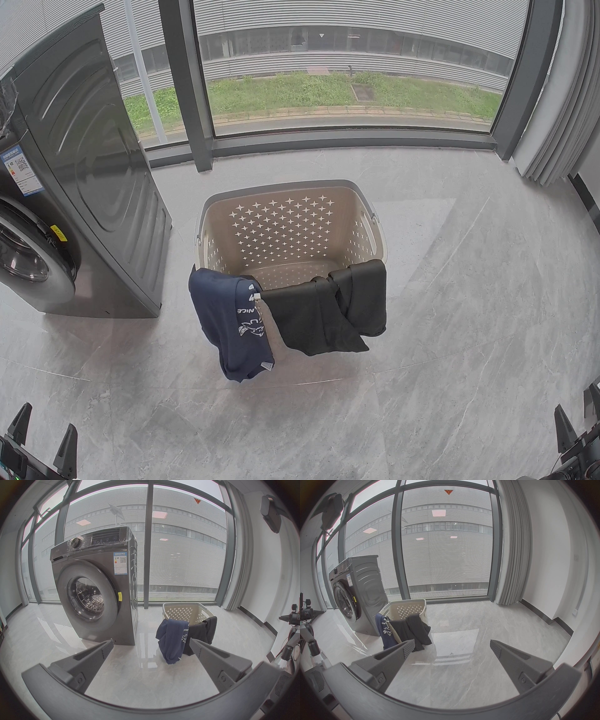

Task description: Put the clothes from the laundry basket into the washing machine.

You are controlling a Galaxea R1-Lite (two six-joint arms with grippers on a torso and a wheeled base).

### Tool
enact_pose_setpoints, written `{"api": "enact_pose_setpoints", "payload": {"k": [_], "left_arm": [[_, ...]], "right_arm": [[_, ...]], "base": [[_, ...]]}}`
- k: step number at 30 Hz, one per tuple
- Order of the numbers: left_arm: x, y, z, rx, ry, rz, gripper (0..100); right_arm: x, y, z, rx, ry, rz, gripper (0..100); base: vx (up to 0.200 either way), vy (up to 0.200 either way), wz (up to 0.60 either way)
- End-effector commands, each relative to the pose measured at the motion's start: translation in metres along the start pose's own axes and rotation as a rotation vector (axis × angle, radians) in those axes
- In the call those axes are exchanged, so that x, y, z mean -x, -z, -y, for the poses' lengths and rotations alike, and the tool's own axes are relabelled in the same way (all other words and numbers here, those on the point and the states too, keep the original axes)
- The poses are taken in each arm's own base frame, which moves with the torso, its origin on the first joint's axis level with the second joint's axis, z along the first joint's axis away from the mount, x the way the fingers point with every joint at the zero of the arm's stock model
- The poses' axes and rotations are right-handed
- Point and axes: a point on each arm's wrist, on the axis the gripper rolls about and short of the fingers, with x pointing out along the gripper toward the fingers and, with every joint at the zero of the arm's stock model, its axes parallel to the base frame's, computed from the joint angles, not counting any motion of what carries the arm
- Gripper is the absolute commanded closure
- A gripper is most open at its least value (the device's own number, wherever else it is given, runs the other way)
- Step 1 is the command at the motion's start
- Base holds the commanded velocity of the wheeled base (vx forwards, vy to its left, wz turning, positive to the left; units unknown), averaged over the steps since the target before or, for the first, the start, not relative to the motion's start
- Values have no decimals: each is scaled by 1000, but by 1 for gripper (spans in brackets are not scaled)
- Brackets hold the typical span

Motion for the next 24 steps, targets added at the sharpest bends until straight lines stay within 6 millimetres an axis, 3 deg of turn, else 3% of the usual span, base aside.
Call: {"api": "enact_pose_setpoints", "payload": {"k": [1, 6, 15, 24], "left_arm": [[0, 5, 0, 0, 0, -3, 0], [0, 5, 0, 0, 0, -3, 0], [0, 5, 0, 0, 0, -3, 0], [0, 5, 0, 0, 0, -3, 0]], "right_arm": [[0, 5, 0, 0, 0, -1, 0], [0, 5, 0, 0, 0, 1, 0], [0, 5, 0, 0, 0, -1, 0], [0, 5, 0, 0, 0, -1, 0]], "base": [[200, 0, 0], [200, 0, 0], [0, 0, 0], [200, 0, 0]]}}
